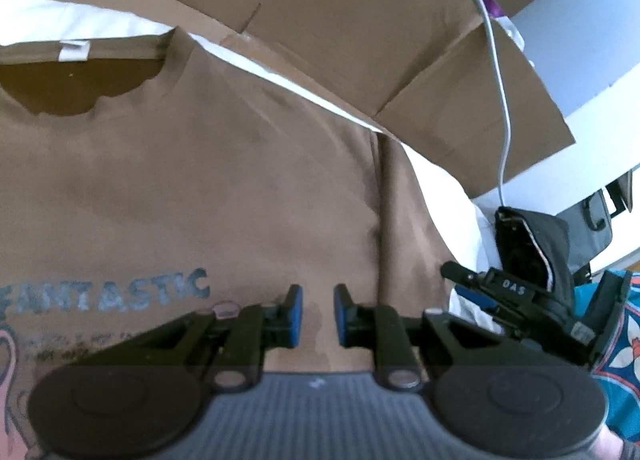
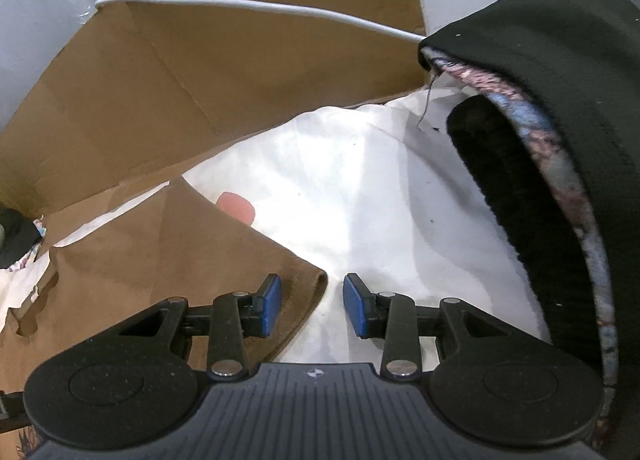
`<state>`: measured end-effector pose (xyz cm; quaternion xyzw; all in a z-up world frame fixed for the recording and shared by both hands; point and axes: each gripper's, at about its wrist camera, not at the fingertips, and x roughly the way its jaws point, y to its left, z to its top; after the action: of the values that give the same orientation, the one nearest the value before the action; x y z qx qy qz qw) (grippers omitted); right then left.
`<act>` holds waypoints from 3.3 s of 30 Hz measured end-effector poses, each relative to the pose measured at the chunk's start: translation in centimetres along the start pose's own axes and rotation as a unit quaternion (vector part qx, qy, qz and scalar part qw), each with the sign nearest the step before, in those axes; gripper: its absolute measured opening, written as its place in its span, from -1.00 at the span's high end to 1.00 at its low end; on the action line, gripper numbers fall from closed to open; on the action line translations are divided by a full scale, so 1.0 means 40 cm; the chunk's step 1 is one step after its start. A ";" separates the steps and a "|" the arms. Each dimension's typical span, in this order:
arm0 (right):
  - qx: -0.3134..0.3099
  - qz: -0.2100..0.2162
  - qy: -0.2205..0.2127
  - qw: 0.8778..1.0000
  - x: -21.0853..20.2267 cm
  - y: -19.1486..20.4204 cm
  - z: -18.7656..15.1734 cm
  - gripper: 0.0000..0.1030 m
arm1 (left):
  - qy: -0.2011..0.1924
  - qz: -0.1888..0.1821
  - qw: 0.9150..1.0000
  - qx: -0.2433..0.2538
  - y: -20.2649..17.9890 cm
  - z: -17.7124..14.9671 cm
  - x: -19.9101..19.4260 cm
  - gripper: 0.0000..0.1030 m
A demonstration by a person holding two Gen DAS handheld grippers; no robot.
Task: Fold clothes
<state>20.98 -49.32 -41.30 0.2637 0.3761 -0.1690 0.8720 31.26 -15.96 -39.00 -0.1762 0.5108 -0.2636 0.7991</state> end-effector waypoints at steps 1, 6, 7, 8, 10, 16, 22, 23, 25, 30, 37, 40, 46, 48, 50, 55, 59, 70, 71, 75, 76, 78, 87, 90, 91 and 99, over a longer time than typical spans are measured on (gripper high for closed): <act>0.001 0.003 0.003 1.000 0.005 0.002 0.003 0.26 | -0.003 -0.001 1.000 0.002 -0.004 0.004 0.002 0.67; 0.029 0.015 0.015 0.999 0.018 -0.015 0.020 0.53 | -0.026 -0.003 1.000 0.010 -0.015 0.014 0.001 0.67; 0.035 0.017 0.015 0.999 0.018 -0.022 0.020 0.54 | -0.026 -0.003 1.000 0.008 -0.014 0.014 0.002 0.67; 0.039 0.021 0.016 0.999 0.019 -0.026 0.019 0.55 | -0.025 -0.002 1.000 0.005 -0.013 0.013 0.003 0.67; 0.043 0.022 0.020 0.999 0.017 -0.027 0.019 0.67 | -0.017 0.002 1.000 0.004 -0.013 0.011 0.003 0.68; 0.038 0.040 0.030 0.998 -0.020 -0.007 0.039 0.95 | -0.036 0.012 0.999 0.009 -0.017 0.035 -0.025 0.68; 0.031 0.072 0.015 0.997 -0.087 0.041 0.064 0.96 | -0.033 -0.007 0.999 -0.018 -0.017 0.070 -0.016 0.68; 0.043 0.080 0.015 0.996 -0.099 0.046 0.069 0.96 | -0.036 -0.004 0.999 -0.014 -0.025 0.080 -0.012 0.68; 0.052 0.090 0.006 0.995 -0.126 0.067 0.081 0.97 | -0.044 -0.002 0.999 0.009 -0.049 0.106 0.002 0.72; 0.035 0.108 -0.013 0.993 -0.174 0.118 0.104 0.97 | -0.055 -0.012 0.998 0.041 -0.095 0.161 0.055 0.76; 0.044 0.118 -0.014 0.992 -0.182 0.113 0.123 0.98 | -0.047 -0.010 0.998 0.036 -0.105 0.192 0.125 0.88; 0.049 0.123 -0.015 0.991 -0.188 0.112 0.129 0.98 | -0.050 -0.007 0.998 0.043 -0.111 0.216 0.153 0.99; 0.045 0.136 -0.017 0.990 -0.200 0.129 0.135 0.98 | -0.055 -0.015 0.997 0.046 -0.127 0.260 0.201 0.99; 0.045 0.140 -0.019 0.989 -0.202 0.133 0.137 0.98 | -0.056 -0.015 0.997 0.051 -0.136 0.273 0.215 0.99; 0.051 0.148 -0.018 0.988 -0.201 0.134 0.140 0.98 | -0.051 -0.005 0.998 0.048 -0.141 0.285 0.241 0.99; 0.052 0.166 -0.021 0.985 -0.203 0.139 0.147 0.98 | -0.028 0.004 0.998 0.049 -0.135 0.284 0.289 0.99; 0.052 0.173 -0.018 0.983 -0.201 0.142 0.149 0.99 | -0.024 0.009 0.999 0.043 -0.123 0.279 0.306 0.99; 0.063 0.186 -0.023 0.980 -0.204 0.150 0.161 0.99 | -0.035 -0.016 0.998 -0.048 -0.062 0.244 0.297 0.99; 0.062 0.188 -0.021 0.980 -0.203 0.152 0.160 0.99 | -0.036 -0.016 0.998 -0.048 -0.063 0.244 0.298 0.99; 0.053 0.200 -0.009 0.978 -0.196 0.176 0.146 0.99 | -0.038 -0.012 0.998 -0.042 -0.070 0.254 0.305 0.99; 0.052 0.203 -0.006 0.978 -0.193 0.186 0.141 0.99 | -0.038 -0.009 0.998 -0.039 -0.071 0.256 0.307 0.99; 0.051 0.210 0.002 0.976 -0.185 0.206 0.129 0.99 | -0.033 -0.009 0.999 -0.042 -0.072 0.255 0.309 0.99; 0.034 0.218 0.029 0.975 -0.155 0.295 0.082 0.99 | 0.014 -0.028 0.998 -0.056 -0.012 0.280 0.193 0.83; 0.028 0.217 0.032 0.975 -0.147 0.321 0.072 0.99 | 0.005 -0.029 0.997 -0.077 0.020 0.282 0.089 0.80; 0.026 0.217 0.033 0.975 -0.144 0.328 0.069 0.99 | -0.004 -0.034 0.996 -0.078 0.032 0.275 0.047 0.74; -0.010 0.208 0.048 0.977 -0.098 0.401 0.017 0.97 | -0.041 -0.005 0.994 -0.100 0.104 0.157 -0.158 0.57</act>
<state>26.66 -36.44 -32.65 0.3350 0.3559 0.0327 0.8718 35.83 -8.77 -34.09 -0.2683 0.5005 -0.2082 0.7964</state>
